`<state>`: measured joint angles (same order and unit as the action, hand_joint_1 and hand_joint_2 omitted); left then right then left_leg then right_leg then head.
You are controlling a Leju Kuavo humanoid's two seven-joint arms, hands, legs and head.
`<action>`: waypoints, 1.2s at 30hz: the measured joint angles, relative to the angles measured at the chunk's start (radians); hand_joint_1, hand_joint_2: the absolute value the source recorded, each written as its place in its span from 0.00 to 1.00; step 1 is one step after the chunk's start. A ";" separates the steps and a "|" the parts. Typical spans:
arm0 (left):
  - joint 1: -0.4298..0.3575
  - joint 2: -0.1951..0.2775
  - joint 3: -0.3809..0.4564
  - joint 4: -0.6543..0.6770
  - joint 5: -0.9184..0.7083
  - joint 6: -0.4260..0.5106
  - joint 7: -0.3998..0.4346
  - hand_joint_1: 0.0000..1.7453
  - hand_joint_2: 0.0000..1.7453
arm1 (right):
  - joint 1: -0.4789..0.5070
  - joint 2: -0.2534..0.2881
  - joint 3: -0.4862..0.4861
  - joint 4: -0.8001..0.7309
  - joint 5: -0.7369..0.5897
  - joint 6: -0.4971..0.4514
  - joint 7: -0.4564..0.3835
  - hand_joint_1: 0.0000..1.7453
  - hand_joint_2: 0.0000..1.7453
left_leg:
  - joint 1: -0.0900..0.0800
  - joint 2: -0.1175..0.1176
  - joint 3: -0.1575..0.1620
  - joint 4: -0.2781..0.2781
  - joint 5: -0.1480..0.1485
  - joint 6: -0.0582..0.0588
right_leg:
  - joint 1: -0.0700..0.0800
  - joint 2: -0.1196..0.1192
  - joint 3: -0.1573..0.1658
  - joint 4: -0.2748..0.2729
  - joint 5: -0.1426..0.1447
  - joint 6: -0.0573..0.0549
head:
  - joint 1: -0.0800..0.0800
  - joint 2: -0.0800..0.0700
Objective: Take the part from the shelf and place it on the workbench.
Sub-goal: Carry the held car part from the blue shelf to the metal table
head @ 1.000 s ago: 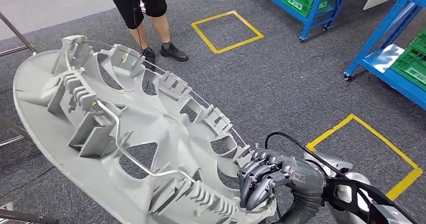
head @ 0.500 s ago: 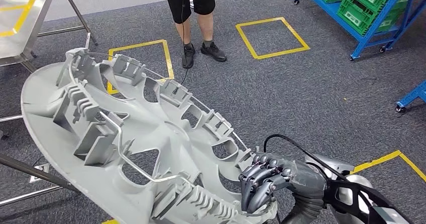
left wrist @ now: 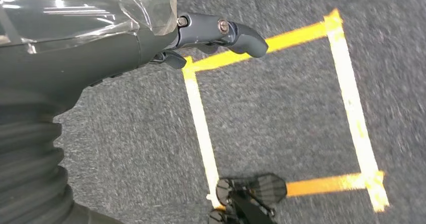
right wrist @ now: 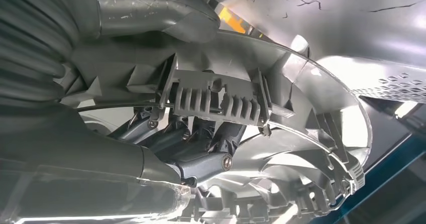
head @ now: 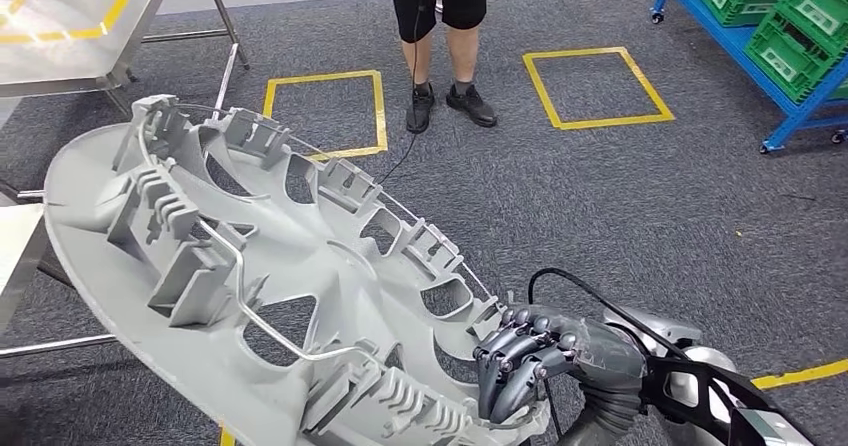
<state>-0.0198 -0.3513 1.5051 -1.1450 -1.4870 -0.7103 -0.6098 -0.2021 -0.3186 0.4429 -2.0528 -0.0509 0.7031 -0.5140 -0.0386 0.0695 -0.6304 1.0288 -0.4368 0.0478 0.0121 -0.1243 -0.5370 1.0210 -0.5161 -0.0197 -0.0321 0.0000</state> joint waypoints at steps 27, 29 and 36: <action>-0.001 0.005 0.001 0.006 -0.033 0.002 -0.028 0.00 1.00 | 0.003 0.016 -0.022 0.007 -0.009 0.014 -0.035 0.92 1.00 | 0.036 -0.028 -0.037 0.070 -0.003 -0.037 | -0.011 0.032 -0.022 0.006 0.024 -0.004 | -0.002 0.000; -0.002 0.007 0.001 0.006 -0.035 0.003 -0.031 0.00 1.00 | 0.004 0.019 -0.025 0.007 -0.009 0.014 -0.036 0.92 1.00 | 0.024 -0.002 -0.003 0.004 0.009 -0.026 | -0.008 0.013 -0.017 0.005 0.017 0.002 | -0.001 0.000; -0.004 0.011 0.001 0.007 -0.041 0.009 -0.036 0.00 1.00 | 0.009 0.024 -0.034 0.007 -0.006 0.014 -0.039 0.92 1.00 | 0.035 -0.085 0.035 -0.042 0.027 -0.004 | -0.018 0.108 -0.096 0.177 -0.057 0.014 | 0.005 0.000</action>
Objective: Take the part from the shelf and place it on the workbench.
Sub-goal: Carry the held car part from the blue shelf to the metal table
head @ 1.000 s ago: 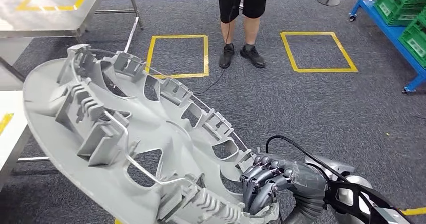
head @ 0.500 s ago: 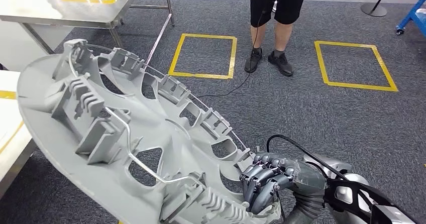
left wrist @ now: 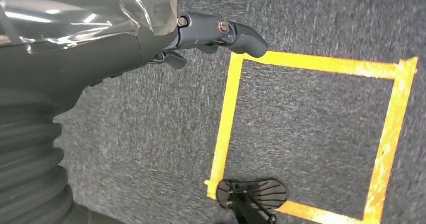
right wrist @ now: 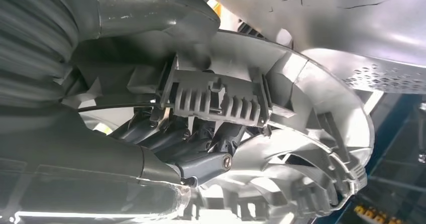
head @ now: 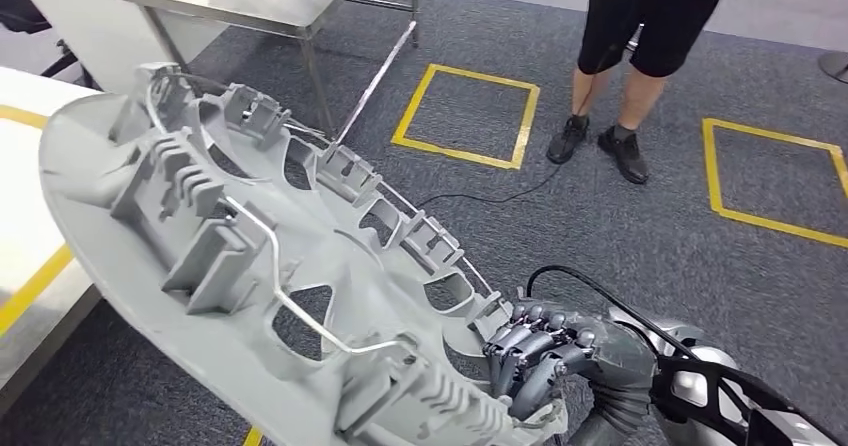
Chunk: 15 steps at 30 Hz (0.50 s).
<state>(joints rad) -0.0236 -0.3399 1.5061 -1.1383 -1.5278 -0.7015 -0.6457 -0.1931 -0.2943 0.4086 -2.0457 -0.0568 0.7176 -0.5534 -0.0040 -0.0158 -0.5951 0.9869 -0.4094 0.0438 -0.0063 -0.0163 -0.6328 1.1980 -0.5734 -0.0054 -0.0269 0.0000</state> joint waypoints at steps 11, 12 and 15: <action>0.006 0.001 0.001 0.000 -0.005 -0.007 -0.003 0.00 1.00 | 0.005 0.000 -0.008 0.002 -0.001 0.002 -0.011 0.92 1.00 | 0.017 -0.130 -0.020 0.036 -0.026 -0.043 | -0.023 0.040 0.038 -0.160 0.112 0.016 | 0.008 0.000; 0.008 0.001 0.001 0.000 -0.007 -0.007 -0.003 0.00 1.00 | 0.005 0.002 -0.008 0.002 -0.001 0.002 -0.011 0.92 1.00 | 0.016 -0.107 -0.027 0.049 -0.034 -0.046 | -0.022 0.031 0.041 -0.161 0.111 0.009 | 0.006 0.000; 0.005 0.002 0.001 -0.002 -0.010 -0.008 -0.005 0.00 1.00 | 0.005 0.005 -0.008 0.002 -0.003 0.002 -0.012 0.92 1.00 | 0.015 -0.008 -0.104 0.202 -0.111 -0.055 | -0.016 0.000 0.047 -0.163 0.105 -0.008 | 0.000 0.000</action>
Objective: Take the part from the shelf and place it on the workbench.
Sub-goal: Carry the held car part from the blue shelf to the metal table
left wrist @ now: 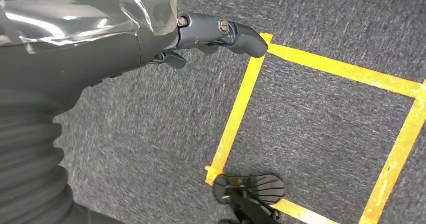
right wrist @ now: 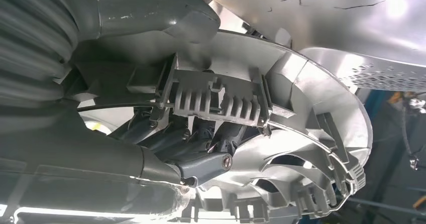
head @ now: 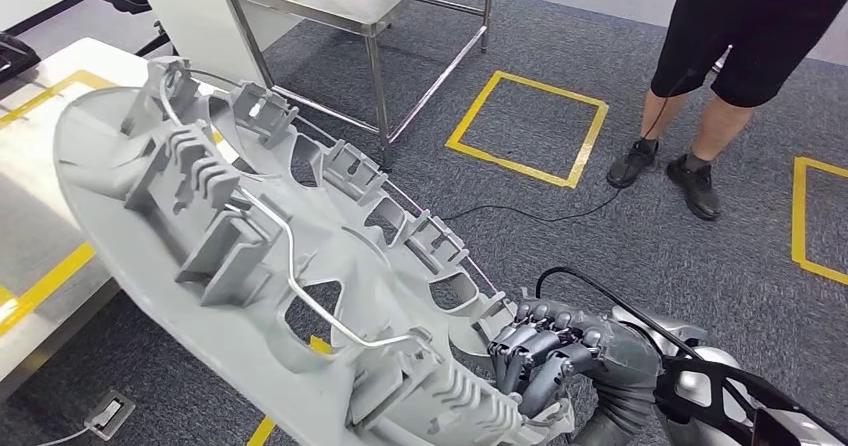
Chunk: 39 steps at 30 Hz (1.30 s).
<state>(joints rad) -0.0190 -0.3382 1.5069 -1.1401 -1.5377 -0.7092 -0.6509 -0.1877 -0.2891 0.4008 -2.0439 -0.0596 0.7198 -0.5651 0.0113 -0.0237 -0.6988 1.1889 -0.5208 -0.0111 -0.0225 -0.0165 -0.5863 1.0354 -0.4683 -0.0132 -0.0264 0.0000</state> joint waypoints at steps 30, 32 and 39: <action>-0.007 0.006 0.000 -0.004 0.028 0.016 0.024 0.00 1.00 | 0.000 -0.003 0.002 0.016 -0.008 0.004 -0.015 0.92 1.00 | -0.004 -0.015 0.029 -0.043 0.017 0.006 | -0.004 0.017 0.006 -0.004 0.003 0.011 | 0.004 0.000; -0.008 0.005 0.000 -0.004 0.037 0.012 0.040 0.00 1.00 | 0.001 -0.004 0.004 0.025 -0.003 0.003 -0.024 0.92 1.00 | -0.001 0.016 -0.046 0.089 -0.031 0.004 | 0.004 -0.009 0.010 -0.003 -0.003 0.003 | 0.001 0.000; -0.008 0.015 -0.001 0.023 0.050 0.032 0.068 0.00 1.00 | -0.006 -0.010 0.016 0.054 0.018 0.002 -0.031 0.92 1.00 | -0.029 0.092 0.060 -0.148 0.095 0.057 | 0.027 -0.092 0.033 -0.008 -0.026 0.004 | 0.004 0.000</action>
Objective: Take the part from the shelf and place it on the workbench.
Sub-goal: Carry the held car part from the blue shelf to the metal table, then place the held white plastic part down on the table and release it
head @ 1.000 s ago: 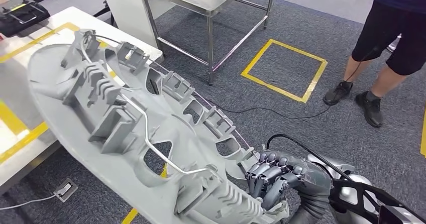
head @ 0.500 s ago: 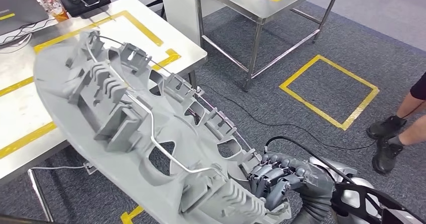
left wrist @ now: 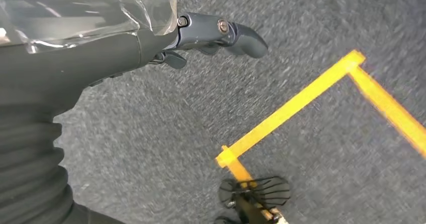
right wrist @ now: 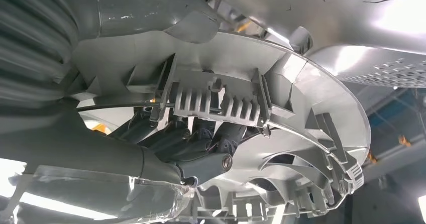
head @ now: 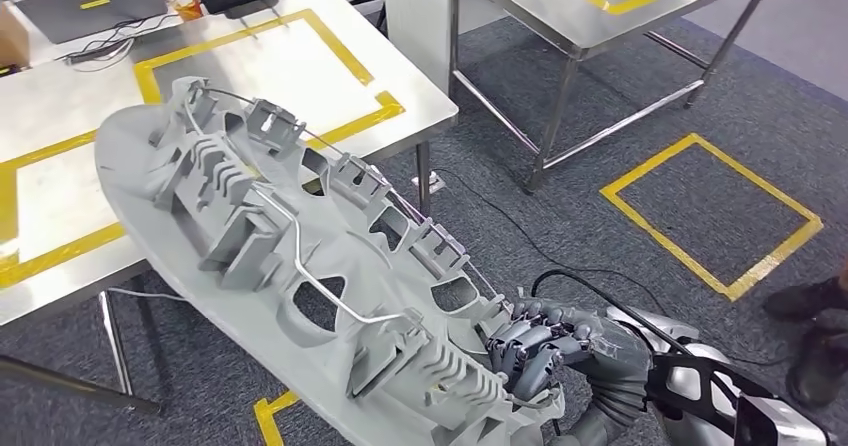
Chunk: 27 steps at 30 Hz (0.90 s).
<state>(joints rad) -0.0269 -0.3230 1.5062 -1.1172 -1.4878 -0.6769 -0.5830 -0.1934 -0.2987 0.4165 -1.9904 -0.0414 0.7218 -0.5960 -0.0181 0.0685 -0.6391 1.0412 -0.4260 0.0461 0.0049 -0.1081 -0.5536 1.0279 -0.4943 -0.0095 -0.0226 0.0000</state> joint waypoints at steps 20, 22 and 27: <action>-0.006 0.023 0.001 0.143 0.046 0.035 -0.001 0.00 1.00 | -0.039 -0.026 0.026 0.054 -0.044 0.020 0.022 0.92 1.00 | 0.031 -0.161 0.004 0.013 -0.024 -0.044 | -0.036 0.123 -0.040 0.001 0.043 0.016 | 0.005 0.000; -0.008 0.022 0.001 0.143 0.078 0.010 0.009 0.00 1.00 | -0.042 -0.026 0.029 0.058 -0.052 0.022 0.021 0.92 1.00 | 0.030 -0.096 -0.054 0.128 -0.079 -0.051 | -0.031 0.102 -0.035 0.000 0.037 0.006 | 0.000 0.000; -0.004 0.001 0.001 0.107 0.169 -0.064 0.045 0.00 1.00 | -0.046 -0.026 0.032 0.068 -0.059 0.033 0.011 0.92 1.00 | 0.028 -0.064 -0.103 0.196 -0.070 -0.039 | -0.015 0.041 -0.024 0.000 0.023 -0.003 | -0.001 0.000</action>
<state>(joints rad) -0.0308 -0.3216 1.5068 -1.0101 -1.3187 -0.7406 -0.5383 -0.2393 -0.3250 0.4482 -1.9225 -0.1004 0.7548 -0.5849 0.0096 0.0049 -0.7416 1.2373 -0.4964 0.0072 -0.0105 -0.0672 -0.5778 1.0280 -0.4709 -0.0126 -0.0238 0.0000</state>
